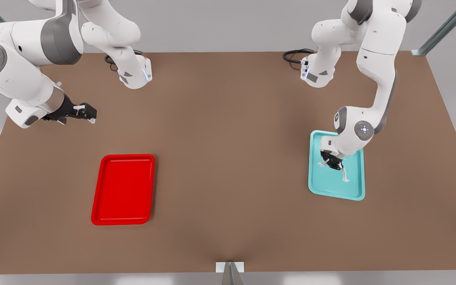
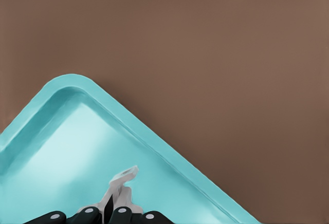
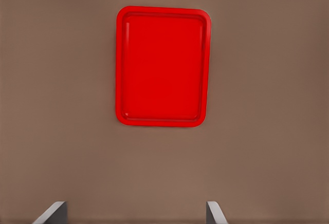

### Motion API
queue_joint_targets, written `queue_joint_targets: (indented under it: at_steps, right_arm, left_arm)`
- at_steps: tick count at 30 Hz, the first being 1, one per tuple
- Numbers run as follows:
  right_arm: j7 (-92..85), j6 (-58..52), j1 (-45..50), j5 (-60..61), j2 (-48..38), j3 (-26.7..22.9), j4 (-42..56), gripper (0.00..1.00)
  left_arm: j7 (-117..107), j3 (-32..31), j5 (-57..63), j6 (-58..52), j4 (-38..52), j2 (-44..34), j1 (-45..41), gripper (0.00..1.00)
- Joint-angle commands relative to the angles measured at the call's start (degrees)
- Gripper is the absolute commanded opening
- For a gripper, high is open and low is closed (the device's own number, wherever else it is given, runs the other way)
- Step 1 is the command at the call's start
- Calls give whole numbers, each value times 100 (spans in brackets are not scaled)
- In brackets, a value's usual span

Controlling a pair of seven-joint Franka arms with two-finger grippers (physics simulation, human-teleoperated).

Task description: Take the drainage pipe clamp from the left arm, pass it to the right arm, and place it in the plate on the right side

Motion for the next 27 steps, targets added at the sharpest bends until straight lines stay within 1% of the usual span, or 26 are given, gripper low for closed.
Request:
queue_joint_targets:
  at_steps: [1, 3, 4, 6, 8, 11, 12, 14, 15, 16, 17, 19, 20, 21, 22, 24, 27]
  right_arm:
    - [-41, -3, 2, 4, -5, 0, 3, 100]
    - [-138, 6, -7, 4, -5, -8, 3, 100]
    - [-138, -3, -7, 4, -5, -8, 3, 100]
    - [-138, -3, -7, 4, -5, -8, 3, 100]
    - [-138, 6, -7, 4, -5, -8, 3, 100]
    - [-59, 6, 28, 4, -5, 44, 11, 100]
    - [-41, 6, 72, 4, -5, 62, 20, 100]
    - [20, 6, 81, 4, -14, 422, 29, 100]
    - [257, 6, 81, -5, -14, 694, 29, 100]
    - [609, 6, 81, -5, -5, 1002, 29, 100]
    - [688, 23, 72, -5, 13, 1204, 29, 100]
    - [706, 59, 89, 12, 21, 1266, 29, 100]
    - [715, 76, 256, 30, 30, 1266, 38, 100]
    - [715, 111, 283, 4, 100, 1275, 55, 100]
    - [820, 111, 335, -5, 355, 1336, 363, 100]
    - [1162, 111, 458, -5, 408, 1336, 425, 100]
    - [1181, 111, 476, 12, 408, 1345, 424, 100]
  left_arm:
    - [-2362, -18, -12, -736, 78, -122, -207, 21]
    - [-3943, -18, -20, -1148, 227, -254, -751, 21]
    - [-5095, -18, -20, -1474, 421, -272, -1086, 21]
    - [-6967, -45, -512, -1553, 597, -263, -1560, 21]
    - [-8303, -45, -600, -1553, 790, -202, -1851, 21]
    - [-9841, -45, -600, -1544, 1080, -52, -2062, 21]
    - [-10720, -36, -600, -1544, 1343, 123, -2202, 21]
    - [-12091, -36, -592, -1527, 1765, 361, -2360, 21]
    - [-13066, -27, -574, -1527, 2090, 571, -2501, 21]
    - [-13613, -27, -539, -1527, 2354, 704, -2519, 21]
    - [-14034, -36, -574, -1527, 2486, 791, -2519, 21]
    - [-15756, -36, -548, -1527, 2952, 1073, -2633, 21]
    - [-16504, -27, -539, -1527, 3084, 1126, -2633, 21]
    - [-17347, -27, -504, -1527, 3154, 1169, -2642, 21]
    - [-18174, -1, -495, -1527, 3268, 1205, -2738, 21]
    - [-19315, -1, -486, -1527, 3461, 1301, -2747, 21]
    - [-21187, -10, -512, -1500, 3708, 1468, -2756, 21]
